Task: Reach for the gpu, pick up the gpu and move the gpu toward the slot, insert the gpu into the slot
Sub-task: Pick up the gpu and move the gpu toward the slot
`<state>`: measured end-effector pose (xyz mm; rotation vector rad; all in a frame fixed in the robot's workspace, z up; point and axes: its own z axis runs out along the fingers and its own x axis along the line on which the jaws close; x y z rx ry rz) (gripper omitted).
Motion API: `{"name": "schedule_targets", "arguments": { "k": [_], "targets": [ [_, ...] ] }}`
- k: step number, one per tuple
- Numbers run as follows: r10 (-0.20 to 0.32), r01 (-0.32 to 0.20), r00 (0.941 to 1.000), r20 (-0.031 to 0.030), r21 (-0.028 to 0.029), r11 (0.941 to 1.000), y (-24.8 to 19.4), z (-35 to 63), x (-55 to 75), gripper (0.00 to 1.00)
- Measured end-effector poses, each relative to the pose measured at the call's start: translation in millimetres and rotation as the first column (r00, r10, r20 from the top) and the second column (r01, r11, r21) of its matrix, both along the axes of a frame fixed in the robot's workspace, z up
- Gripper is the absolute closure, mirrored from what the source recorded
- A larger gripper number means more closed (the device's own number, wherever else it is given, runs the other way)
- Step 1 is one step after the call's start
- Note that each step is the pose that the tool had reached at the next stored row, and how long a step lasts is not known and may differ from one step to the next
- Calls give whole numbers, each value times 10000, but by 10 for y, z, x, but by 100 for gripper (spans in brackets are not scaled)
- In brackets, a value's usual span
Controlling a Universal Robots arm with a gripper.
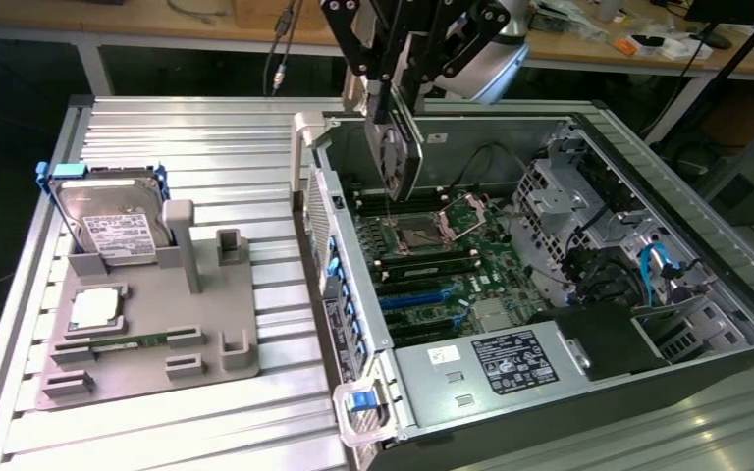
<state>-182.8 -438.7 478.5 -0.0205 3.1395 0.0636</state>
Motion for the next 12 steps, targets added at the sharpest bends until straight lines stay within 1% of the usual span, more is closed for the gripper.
{"name": "schedule_targets", "arguments": {
  "k": [2, 4, 5, 10, 12],
  "targets": [
    [1, -1, 10000, 0, 3, 10000, 0, -1, 8, 73],
    [-1, 1, 10000, 0, 3, 10000, 0, -3, 85, 73],
    [1, -1, 10000, -1, 2, 10000, 0, -3, 159, 73],
    [-1, 1, 10000, 0, 2, 10000, 0, -8, 415, 73],
    [-1, 1, 10000, -1, 2, 10000, 0, -11, 558, 73]
  ]
}}
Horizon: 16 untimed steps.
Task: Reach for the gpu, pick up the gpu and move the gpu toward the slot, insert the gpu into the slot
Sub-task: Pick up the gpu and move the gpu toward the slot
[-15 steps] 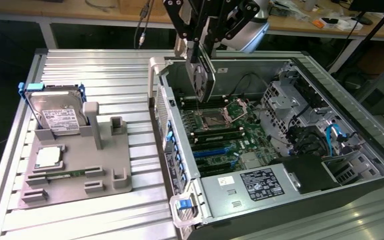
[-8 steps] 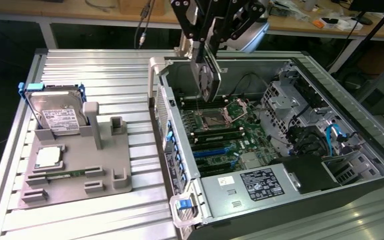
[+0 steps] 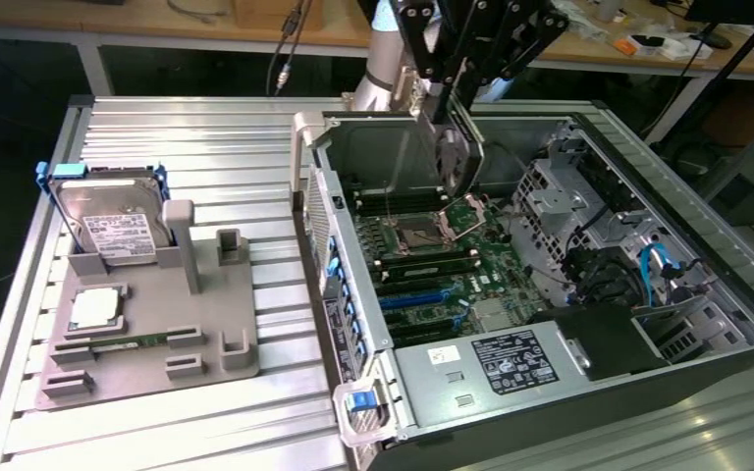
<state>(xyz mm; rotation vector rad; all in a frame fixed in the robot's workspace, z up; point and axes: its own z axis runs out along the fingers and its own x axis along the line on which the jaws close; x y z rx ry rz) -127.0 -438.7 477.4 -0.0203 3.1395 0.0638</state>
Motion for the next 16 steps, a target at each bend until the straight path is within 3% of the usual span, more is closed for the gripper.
{"name": "schedule_targets", "arguments": {
  "k": [5, 11, 16],
  "targets": [
    [0, 0, 10000, 1, 1, 10000, 0, -6, 210, 73],
    [1, -1, 10000, 0, 0, 10000, 0, -16, 558, 73],
    [0, 0, 10000, 1, 6, 10000, 0, -18, 606, 73]
  ]
}}
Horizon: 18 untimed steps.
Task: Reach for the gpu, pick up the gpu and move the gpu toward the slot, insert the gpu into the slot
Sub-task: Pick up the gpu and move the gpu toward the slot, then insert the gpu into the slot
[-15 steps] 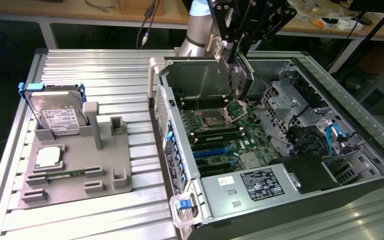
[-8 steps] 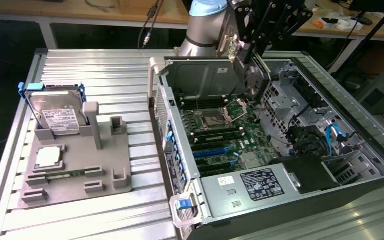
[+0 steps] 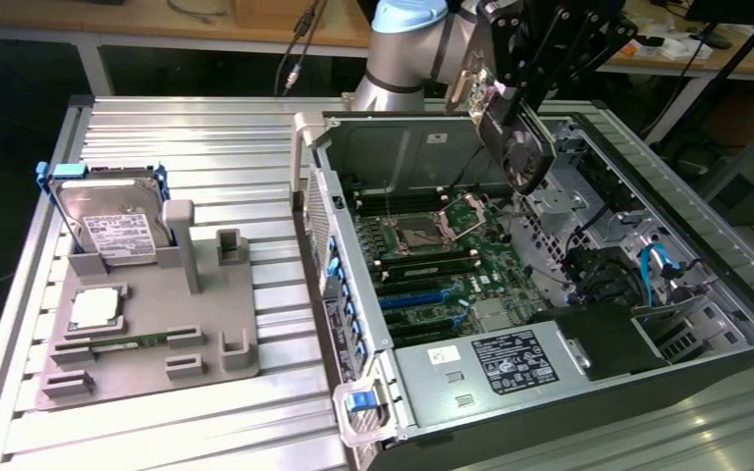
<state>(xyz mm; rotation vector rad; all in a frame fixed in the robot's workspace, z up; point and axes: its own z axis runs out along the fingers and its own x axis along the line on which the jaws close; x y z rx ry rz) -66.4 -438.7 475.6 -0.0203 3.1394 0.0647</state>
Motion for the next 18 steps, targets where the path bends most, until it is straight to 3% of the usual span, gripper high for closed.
{"name": "schedule_targets", "arguments": {
  "k": [11, 14, 18],
  "targets": [
    [35, -35, 10000, 0, 0, 10000, 0, 0, 0, 73],
    [844, -844, 9964, 1, 1, 9964, 0, -4, 0, 73],
    [1619, -1619, 9868, 1, 1, 9868, 0, -10, 0, 73]
  ]
}}
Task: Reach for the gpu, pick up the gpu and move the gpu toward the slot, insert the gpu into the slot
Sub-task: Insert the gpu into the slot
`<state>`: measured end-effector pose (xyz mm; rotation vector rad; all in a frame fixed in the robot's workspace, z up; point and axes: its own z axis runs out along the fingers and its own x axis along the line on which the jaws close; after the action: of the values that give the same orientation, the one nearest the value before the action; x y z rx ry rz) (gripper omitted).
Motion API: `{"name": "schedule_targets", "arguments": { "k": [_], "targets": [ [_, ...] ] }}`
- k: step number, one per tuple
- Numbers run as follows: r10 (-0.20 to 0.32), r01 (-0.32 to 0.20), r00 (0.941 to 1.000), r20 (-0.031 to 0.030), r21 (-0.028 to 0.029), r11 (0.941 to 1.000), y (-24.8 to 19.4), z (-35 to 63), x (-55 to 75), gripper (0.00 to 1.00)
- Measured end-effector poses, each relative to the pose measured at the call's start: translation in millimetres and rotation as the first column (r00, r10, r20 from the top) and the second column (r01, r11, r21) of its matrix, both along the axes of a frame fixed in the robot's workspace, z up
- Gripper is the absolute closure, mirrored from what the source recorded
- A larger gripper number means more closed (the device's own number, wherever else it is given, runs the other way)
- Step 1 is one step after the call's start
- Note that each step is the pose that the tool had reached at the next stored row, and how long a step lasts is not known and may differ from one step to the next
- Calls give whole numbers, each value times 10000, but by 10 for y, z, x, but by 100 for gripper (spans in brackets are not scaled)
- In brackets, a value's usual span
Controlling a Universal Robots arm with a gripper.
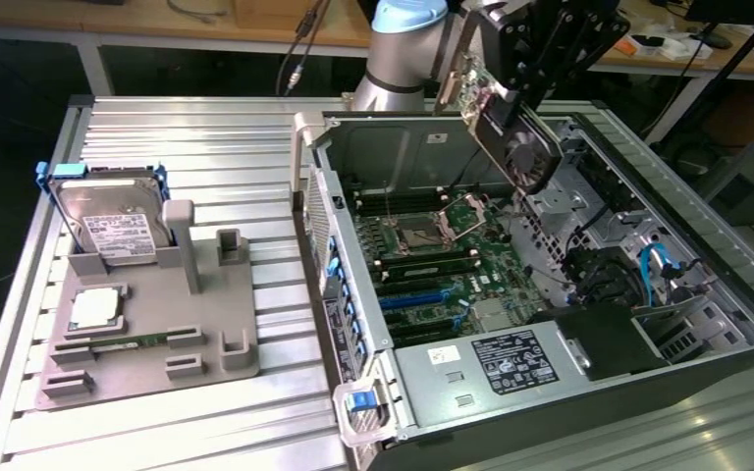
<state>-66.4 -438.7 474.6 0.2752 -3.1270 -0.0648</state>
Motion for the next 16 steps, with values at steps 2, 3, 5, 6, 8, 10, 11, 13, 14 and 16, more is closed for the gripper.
{"name": "schedule_targets", "arguments": {
  "k": [2, 3, 5, 6, 8, 10, 11, 13, 14, 16],
  "targets": [
    [370, -370, 9993, -1, -1, 9993, 0, -3, 0, 73],
    [587, -587, 9983, 0, 0, 9983, 0, -6, 0, 73],
    [969, -969, 9953, 0, -1, 9953, 0, -9, 0, 73],
    [1219, -1219, 9925, -1, -1, 9925, 0, -11, 0, 73],
    [1780, -1780, 9840, 0, 0, 9840, 0, -17, 0, 73],
    [2329, -2329, 9725, -1, -1, 9725, 0, -22, 0, 73],
    [2496, -2496, 9683, 0, 0, 9683, 0, -24, 0, 73],
    [2880, -2880, 9576, -1, -1, 9576, 0, -29, 0, 73],
    [3067, -3067, 9518, -1, -1, 9518, 0, -34, 0, 73],
    [3431, -3431, 9393, 0, 0, 9393, 0, -42, 0, 73]
  ]
}}
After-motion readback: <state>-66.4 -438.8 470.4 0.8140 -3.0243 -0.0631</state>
